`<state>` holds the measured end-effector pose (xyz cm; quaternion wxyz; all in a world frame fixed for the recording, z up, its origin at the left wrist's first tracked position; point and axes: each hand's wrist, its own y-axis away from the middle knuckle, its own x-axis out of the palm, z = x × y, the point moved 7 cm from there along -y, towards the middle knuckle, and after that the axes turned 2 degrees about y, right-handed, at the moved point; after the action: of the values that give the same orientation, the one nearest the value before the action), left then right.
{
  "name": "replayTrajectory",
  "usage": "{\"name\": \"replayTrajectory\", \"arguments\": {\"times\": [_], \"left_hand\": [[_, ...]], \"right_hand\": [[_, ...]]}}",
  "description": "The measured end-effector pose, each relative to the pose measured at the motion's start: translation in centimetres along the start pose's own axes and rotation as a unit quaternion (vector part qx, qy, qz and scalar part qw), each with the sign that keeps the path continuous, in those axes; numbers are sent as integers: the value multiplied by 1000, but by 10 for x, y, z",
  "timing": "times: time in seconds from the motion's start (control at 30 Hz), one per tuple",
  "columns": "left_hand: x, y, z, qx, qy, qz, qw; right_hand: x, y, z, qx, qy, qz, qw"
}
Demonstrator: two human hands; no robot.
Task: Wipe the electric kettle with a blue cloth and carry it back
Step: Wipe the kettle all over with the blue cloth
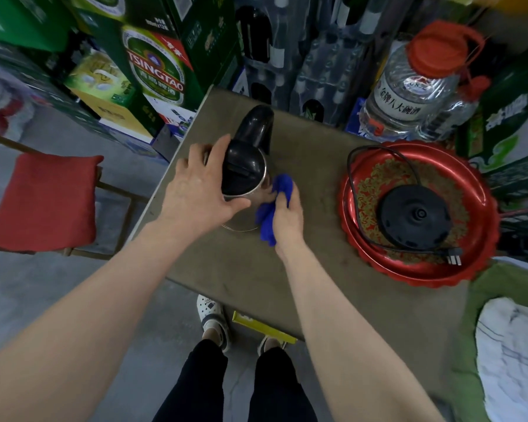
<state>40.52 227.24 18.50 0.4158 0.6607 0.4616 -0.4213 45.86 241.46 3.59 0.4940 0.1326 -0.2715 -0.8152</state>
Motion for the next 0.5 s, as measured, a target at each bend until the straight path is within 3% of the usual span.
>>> {"name": "replayTrajectory", "arguments": {"times": [0.07, 0.13, 0.2, 0.33, 0.43, 0.5], "left_hand": [[-2, -1, -3, 7, -7, -11, 1000], [-2, -2, -5, -4, -8, -20, 1000], [-1, 2, -7, -21, -4, -37, 999], [0, 8, -15, -15, 6, -55, 998], [-1, -1, -7, 43, 57, -9, 997], [-13, -14, 1, 121, 73, -32, 989]], "right_hand": [[10, 30, -46, 96, -31, 7, 995], [18, 49, -62, 124, -67, 13, 990], [12, 50, -46, 89, -67, -14, 994], [-15, 39, 23, -67, 32, -64, 995], [-26, 29, 47, -125, 81, -52, 987], [-27, 28, 40, -126, 86, -60, 987]]}}
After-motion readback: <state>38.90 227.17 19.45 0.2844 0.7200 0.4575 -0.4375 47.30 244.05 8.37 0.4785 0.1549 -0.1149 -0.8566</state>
